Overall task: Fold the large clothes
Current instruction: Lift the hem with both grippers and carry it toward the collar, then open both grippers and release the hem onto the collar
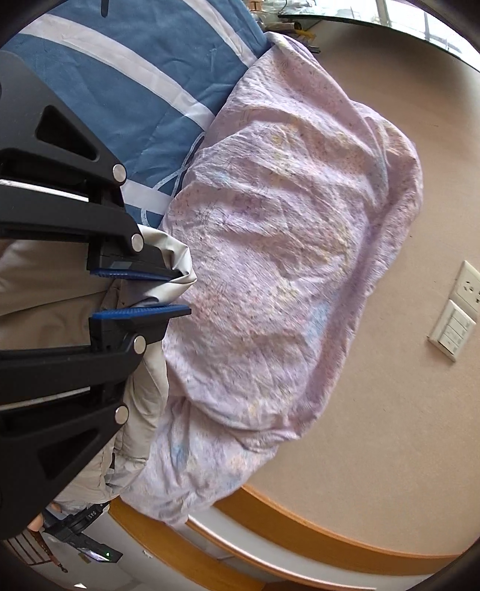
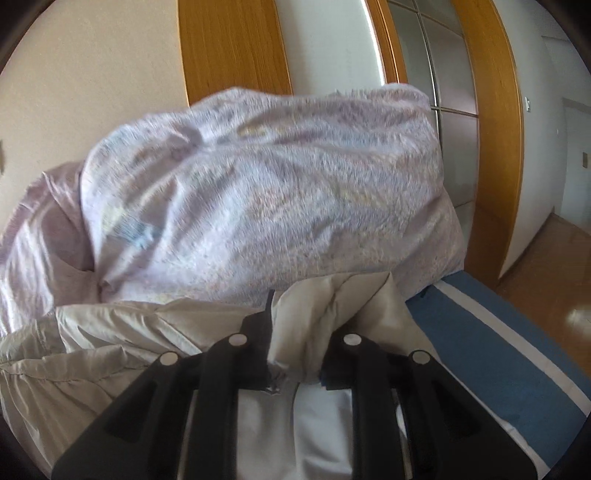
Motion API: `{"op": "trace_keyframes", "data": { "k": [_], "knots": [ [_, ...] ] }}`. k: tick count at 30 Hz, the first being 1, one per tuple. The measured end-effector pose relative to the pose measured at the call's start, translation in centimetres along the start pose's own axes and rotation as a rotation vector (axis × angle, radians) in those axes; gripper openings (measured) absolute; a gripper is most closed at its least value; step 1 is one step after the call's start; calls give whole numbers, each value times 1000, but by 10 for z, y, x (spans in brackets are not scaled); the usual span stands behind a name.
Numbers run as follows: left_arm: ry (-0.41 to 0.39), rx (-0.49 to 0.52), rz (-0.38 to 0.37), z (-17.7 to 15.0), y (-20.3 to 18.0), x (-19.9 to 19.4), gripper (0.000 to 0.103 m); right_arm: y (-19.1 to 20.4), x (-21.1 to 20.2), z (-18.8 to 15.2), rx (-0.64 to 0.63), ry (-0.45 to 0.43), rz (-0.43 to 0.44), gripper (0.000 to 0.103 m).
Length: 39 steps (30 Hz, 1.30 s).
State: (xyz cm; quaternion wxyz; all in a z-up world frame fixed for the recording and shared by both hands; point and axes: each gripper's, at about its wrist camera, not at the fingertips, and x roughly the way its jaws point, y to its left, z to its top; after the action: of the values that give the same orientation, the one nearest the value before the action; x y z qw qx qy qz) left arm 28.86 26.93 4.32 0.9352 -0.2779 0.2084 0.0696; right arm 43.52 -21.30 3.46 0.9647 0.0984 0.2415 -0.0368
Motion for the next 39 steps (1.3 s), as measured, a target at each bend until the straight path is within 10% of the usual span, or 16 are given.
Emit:
{"op": "trace_keyframes", "data": {
  "k": [7, 10, 14, 16, 20, 30, 39],
  "knots": [
    [38, -31, 36, -10, 14, 36, 13, 4, 39, -9, 29, 98, -57, 25],
    [62, -61, 43, -12, 21, 43, 26, 1, 47, -11, 47, 124, -45, 44],
    [-6, -62, 70, -4, 19, 25, 94, -5, 34, -3, 78, 90, 11, 66],
    [-63, -15, 54, 5, 8, 5, 95, -8, 17, 4, 85, 16, 11, 86],
    [-103, 102, 57, 4, -26, -23, 97, 4, -30, 15, -6, -114, 41, 87],
    [-31, 423, 103, -81, -114, -20, 98, 99, -57, -58, -341, 42, 198, 87],
    [18, 450, 216, -87, -116, 22, 98, 136, -50, -53, -396, 66, 171, 87]
  ]
}}
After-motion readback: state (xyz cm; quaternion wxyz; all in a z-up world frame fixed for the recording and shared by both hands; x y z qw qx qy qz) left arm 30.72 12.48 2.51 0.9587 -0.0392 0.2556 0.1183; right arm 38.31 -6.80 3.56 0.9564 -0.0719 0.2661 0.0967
